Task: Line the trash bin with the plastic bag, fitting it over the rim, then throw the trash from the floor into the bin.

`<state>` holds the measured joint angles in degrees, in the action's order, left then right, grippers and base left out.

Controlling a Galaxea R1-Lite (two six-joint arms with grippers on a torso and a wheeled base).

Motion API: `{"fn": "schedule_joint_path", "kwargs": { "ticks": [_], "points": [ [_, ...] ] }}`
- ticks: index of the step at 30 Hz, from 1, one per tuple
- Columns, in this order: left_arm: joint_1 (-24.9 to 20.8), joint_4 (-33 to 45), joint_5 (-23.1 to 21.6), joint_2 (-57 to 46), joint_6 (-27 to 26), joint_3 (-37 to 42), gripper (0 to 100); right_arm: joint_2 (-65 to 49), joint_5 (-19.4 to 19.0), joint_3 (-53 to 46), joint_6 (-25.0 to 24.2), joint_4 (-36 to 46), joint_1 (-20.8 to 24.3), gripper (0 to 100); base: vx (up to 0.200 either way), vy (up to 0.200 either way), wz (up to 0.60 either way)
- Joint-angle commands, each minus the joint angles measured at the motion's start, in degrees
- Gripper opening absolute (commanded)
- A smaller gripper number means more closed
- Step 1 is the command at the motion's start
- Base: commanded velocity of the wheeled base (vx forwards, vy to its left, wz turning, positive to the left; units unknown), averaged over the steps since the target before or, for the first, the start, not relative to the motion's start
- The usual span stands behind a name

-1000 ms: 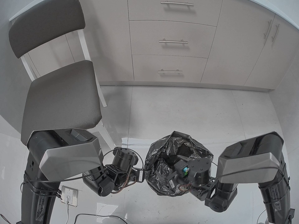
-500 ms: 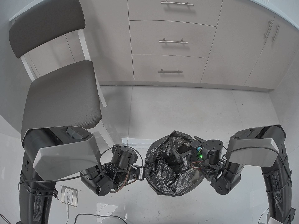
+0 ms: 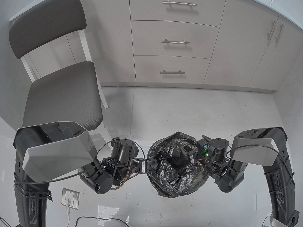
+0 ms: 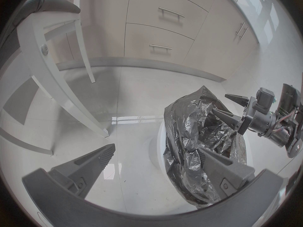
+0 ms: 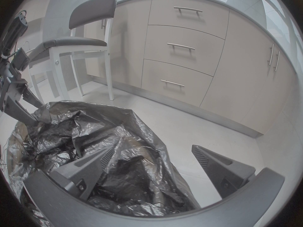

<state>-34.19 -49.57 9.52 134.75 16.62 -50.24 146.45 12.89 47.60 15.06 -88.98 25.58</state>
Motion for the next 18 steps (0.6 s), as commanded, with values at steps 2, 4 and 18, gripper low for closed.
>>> {"fn": "schedule_joint_path", "kwargs": {
  "ticks": [2, 4, 18],
  "points": [
    [-0.17, 0.0, -0.03, -0.11, 0.08, 0.23, 100, 0.42, 0.03, 0.03, 0.06, -1.02, -0.18, 100, 0.0, 0.0, 0.0],
    [-0.17, 0.0, -0.12, 0.07, 0.17, 0.49, 100, 0.42, 0.03, -0.06, 0.06, -1.02, -0.09, 100, 0.0, 0.0, 0.0],
    [1.76, 0.52, 0.24, 2.79, -3.87, -4.43, 100, 0.6, -0.05, 0.47, 0.15, -1.02, -0.61, 100, 0.0, 0.0, 0.0]
  ]
}}
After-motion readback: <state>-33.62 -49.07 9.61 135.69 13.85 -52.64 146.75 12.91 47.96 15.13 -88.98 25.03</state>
